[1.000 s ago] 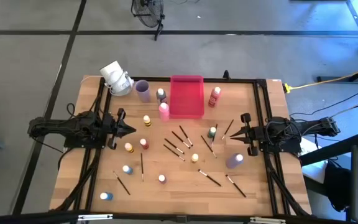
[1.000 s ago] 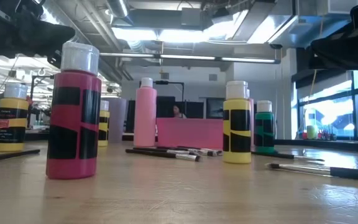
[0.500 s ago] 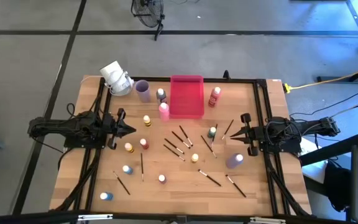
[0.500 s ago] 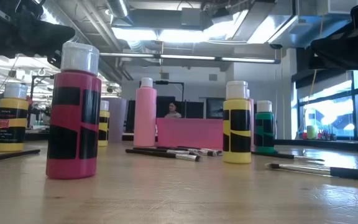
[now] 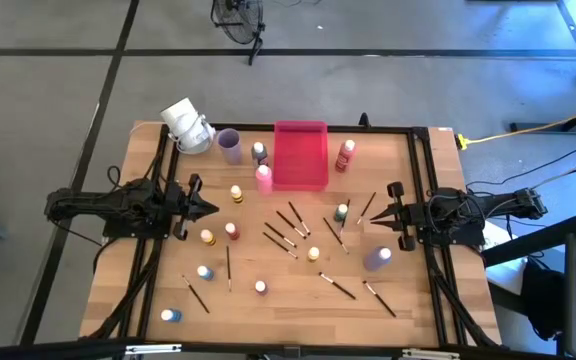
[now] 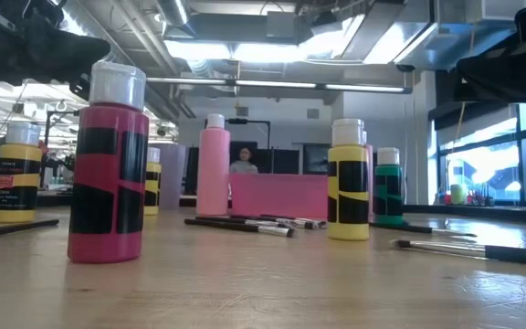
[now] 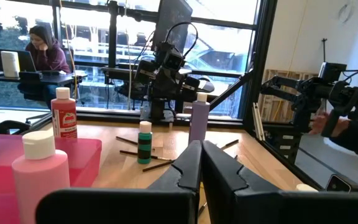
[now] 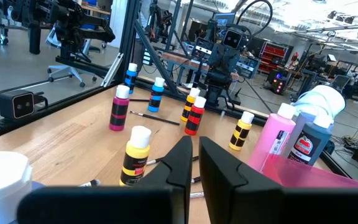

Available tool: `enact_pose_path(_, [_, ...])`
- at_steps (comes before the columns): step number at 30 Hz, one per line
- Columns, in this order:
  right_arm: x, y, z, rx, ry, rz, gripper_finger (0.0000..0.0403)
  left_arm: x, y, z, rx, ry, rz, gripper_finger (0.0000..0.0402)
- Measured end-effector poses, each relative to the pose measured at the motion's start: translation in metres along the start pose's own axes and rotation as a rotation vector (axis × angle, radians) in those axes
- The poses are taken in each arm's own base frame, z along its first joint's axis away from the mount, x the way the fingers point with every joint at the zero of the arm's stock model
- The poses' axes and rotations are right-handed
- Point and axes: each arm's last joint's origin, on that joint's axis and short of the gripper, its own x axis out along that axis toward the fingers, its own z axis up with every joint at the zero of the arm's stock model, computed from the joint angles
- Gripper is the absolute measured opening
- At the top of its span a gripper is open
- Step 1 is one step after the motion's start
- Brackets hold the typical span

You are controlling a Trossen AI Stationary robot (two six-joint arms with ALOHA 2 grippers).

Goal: Pick & Place Paint Supplies

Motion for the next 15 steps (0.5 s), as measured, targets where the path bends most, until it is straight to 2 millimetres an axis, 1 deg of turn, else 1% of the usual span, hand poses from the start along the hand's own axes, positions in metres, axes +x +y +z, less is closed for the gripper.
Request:
enact_pose_path(6, [0.000, 0.000, 0.000, 0.000, -0.004, -0.001, 0.0032, 0.000, 0.000, 0.000, 0.000, 0.000, 0.000, 0.0006])
enact_pose_path(13, [0.000, -0.002, 0.010, 0.020, -0.105, -0.001, 0.0032, 0.000, 0.000, 0.000, 0.000, 0.000, 0.000, 0.0006])
enact_pose_path(15, [-0.001, -0.002, 0.013, 0.116, -0.145, 0.013, 0.0032, 0.000, 0.000, 0.000, 0.000, -0.001, 0.000, 0.0006])
